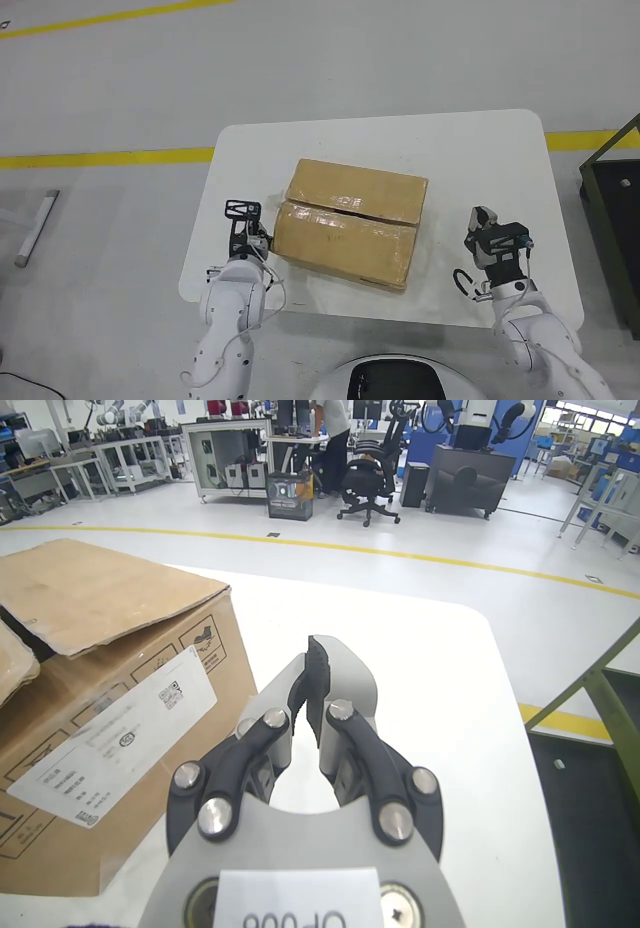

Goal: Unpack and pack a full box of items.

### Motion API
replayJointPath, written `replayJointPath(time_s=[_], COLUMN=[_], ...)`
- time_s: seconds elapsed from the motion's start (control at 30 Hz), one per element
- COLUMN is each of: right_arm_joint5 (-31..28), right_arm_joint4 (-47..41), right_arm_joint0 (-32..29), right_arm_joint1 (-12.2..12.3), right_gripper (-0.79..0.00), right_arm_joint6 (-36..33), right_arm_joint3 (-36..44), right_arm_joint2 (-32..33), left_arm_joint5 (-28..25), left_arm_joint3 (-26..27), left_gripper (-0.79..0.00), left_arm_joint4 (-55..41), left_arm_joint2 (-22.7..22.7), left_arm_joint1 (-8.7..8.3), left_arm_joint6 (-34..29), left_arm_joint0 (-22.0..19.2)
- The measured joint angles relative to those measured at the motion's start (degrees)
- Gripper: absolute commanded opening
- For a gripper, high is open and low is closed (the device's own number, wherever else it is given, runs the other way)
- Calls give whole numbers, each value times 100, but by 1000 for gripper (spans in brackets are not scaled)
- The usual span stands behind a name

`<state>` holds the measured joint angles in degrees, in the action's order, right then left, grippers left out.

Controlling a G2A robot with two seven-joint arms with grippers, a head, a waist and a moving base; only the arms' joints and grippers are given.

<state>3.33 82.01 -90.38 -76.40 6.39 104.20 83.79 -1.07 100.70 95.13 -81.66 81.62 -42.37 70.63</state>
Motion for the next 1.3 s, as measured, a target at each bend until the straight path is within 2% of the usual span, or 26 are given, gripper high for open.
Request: replayJointPath(time_s=[0.13,0.4,0.43,0.47,0.5,0.53,0.57,0.6,0.77,0.97,1.13,1.3], right_arm_joint5=[4,-72,-104,-130,-157,-192,-218,-239,-272,-202,-98,-248], right_arm_joint4=[6,-75,-87,-88,-91,-100,-108,-117,-190,-254,-378,-347], right_arm_joint0=[14,-109,-151,-182,-211,-246,-268,-286,-319,-264,-288,-279], right_arm_joint1=[-4,18,24,29,34,40,44,48,60,55,43,44], right_gripper=[-785,-785,-785,-785,-785,-785,-785,-785,-785,-785,-785,-785], right_arm_joint6=[24,33,35,35,36,37,37,36,36,85,208,174], right_arm_joint3=[-75,-28,-4,16,36,63,83,101,155,160,214,111], right_arm_joint2=[-23,189,236,270,304,349,380,407,542,576,595,513], left_arm_joint5=[-291,-495,-509,-521,-525,-514,-498,-480,-340,-141,-14,-45], left_arm_joint3=[76,455,531,583,629,682,717,742,801,852,1078,1276], left_gripper=[-785,-785,-751,-779,-773,-733,-536,0,0,0,0,0], left_arm_joint4=[-237,-839,-943,-989,-1015,-1076,-1124,-1147,-1003,-797,-754,-967], left_arm_joint2=[111,232,260,281,301,330,347,357,368,135,-33,14], left_arm_joint1=[-1,4,6,6,6,7,8,8,-5,-37,-57,-53], left_arm_joint6=[-38,-382,-438,-473,-500,-521,-533,-545,-623,-660,-650,-674], left_arm_joint0=[67,250,282,303,323,348,363,372,335,188,91,-62])
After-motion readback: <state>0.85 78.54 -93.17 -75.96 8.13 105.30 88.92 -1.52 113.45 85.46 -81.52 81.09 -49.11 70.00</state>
